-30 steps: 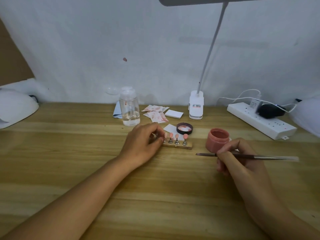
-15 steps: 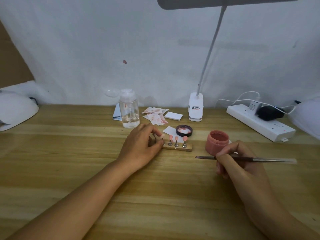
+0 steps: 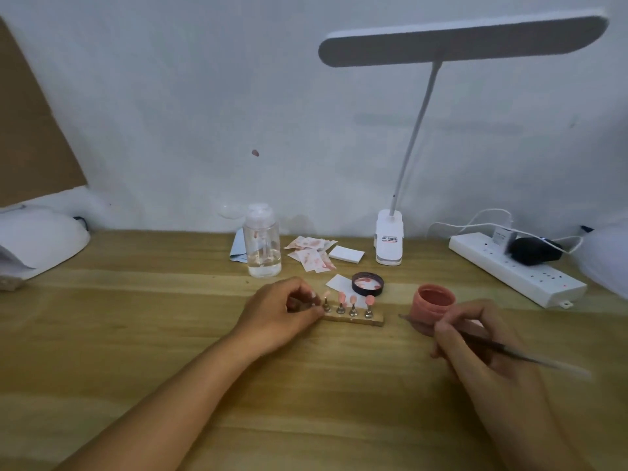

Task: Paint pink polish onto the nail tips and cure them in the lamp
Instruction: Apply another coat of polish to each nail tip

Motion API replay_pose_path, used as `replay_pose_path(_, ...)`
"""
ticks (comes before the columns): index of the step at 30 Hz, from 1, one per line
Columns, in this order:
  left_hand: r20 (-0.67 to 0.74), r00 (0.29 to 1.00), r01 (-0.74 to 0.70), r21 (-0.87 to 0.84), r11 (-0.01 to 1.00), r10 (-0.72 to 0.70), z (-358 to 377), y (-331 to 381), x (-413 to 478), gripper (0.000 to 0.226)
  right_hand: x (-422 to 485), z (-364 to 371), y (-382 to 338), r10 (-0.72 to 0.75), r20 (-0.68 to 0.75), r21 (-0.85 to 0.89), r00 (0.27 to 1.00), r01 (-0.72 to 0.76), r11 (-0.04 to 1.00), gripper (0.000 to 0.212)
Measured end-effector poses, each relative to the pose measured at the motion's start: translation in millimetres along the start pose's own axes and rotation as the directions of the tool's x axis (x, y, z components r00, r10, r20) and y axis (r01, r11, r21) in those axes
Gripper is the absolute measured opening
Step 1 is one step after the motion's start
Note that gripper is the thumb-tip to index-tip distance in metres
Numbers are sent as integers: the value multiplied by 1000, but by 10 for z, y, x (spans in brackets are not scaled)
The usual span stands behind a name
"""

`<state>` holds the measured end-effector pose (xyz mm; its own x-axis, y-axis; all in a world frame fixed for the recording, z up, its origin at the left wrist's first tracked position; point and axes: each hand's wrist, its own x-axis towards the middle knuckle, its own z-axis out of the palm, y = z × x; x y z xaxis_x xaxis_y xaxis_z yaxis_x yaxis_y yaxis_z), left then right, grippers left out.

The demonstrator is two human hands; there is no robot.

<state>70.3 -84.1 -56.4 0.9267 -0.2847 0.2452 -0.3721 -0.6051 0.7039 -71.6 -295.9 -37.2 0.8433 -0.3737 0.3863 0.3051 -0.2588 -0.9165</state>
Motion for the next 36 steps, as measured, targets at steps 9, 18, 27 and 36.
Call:
replay_pose_path(9, -117, 992, 55, -7, 998, -56, -69, -104, 14, 13, 113, -130, -10, -104, -139, -73, 985, 95, 993, 13)
replay_pose_path(18, -202, 978, -25, 128, 991, 51, -48, -53, -107, 18, 151, -165, 137, 20, -200, -114, 980, -43, 993, 20)
replay_pose_path(27, -128, 957, -246, 112, 963, 260, 129, 381, -334, 16, 196, -197, 182, 126, -218, -79, 968, -146, 986, 12)
replay_pose_path(36, 86, 961, -264, -7, 964, 264, 414, 386, -328, 8, 206, -203, 230, 129, -175, -69, 976, -143, 987, 14)
